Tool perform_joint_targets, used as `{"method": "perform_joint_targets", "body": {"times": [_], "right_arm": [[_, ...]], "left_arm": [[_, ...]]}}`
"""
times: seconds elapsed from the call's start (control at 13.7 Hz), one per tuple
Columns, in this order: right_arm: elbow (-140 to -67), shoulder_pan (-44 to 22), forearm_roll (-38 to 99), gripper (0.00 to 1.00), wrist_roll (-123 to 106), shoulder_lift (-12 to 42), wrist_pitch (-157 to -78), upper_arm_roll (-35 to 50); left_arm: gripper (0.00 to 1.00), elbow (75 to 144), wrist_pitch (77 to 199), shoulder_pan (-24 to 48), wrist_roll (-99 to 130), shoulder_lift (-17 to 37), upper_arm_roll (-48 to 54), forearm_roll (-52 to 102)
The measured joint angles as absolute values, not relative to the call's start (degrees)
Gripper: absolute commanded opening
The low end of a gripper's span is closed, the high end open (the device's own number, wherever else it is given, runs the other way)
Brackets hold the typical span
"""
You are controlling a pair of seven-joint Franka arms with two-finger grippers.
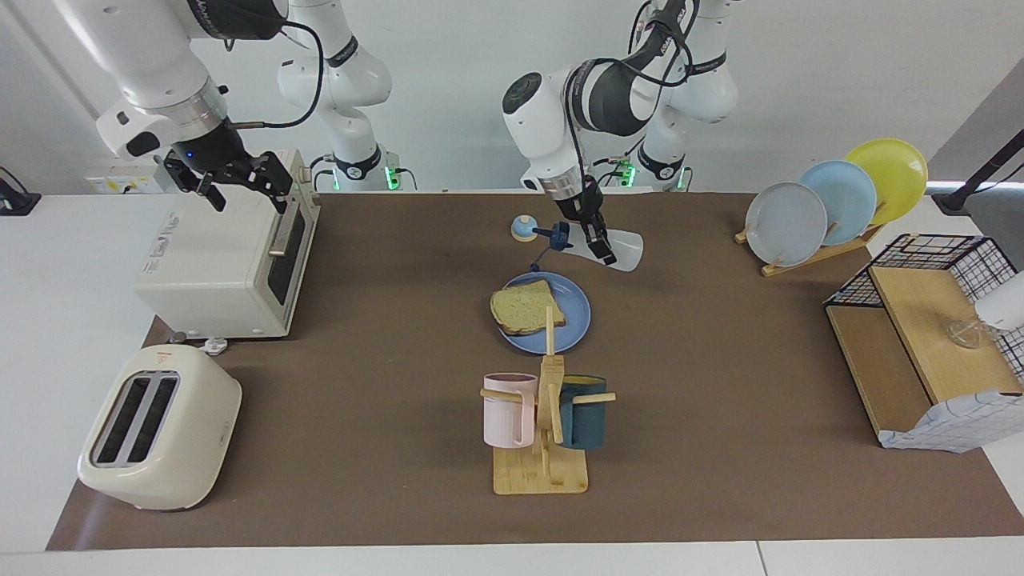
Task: Put bread on plate and add seasoning
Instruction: 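Tilt the bottle over the toast and shake it with the left gripper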
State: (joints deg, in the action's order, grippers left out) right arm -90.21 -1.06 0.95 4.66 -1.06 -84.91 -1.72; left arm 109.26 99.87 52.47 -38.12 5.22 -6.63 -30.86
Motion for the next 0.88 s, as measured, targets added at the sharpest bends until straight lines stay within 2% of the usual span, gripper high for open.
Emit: {"method": "perform_joint_targets", "body": {"times": [0.29, 0.66, 0.88], "right_arm": [[-90.2, -1.1, 1.0, 1.0, 4.7, -1.0, -85.4, -1.7], [-90.1, -1.1, -0.4, 1.0, 4.6, -1.0, -85.5, -1.7], [-90.1, -1.1, -0.4, 1.0, 4.4, -1.0, -85.5, -1.7]], "left_arm": [[0.0, 108.3, 96.8, 55.1, -35.8, 8.2, -6.7, -37.3], [0.0, 105.1, 91.7, 58.4, -31.6, 16.4, -6.7, -44.5], [0.0, 104.5, 89.1, 58.4, -31.1, 18.5, -6.9, -48.3]]}}
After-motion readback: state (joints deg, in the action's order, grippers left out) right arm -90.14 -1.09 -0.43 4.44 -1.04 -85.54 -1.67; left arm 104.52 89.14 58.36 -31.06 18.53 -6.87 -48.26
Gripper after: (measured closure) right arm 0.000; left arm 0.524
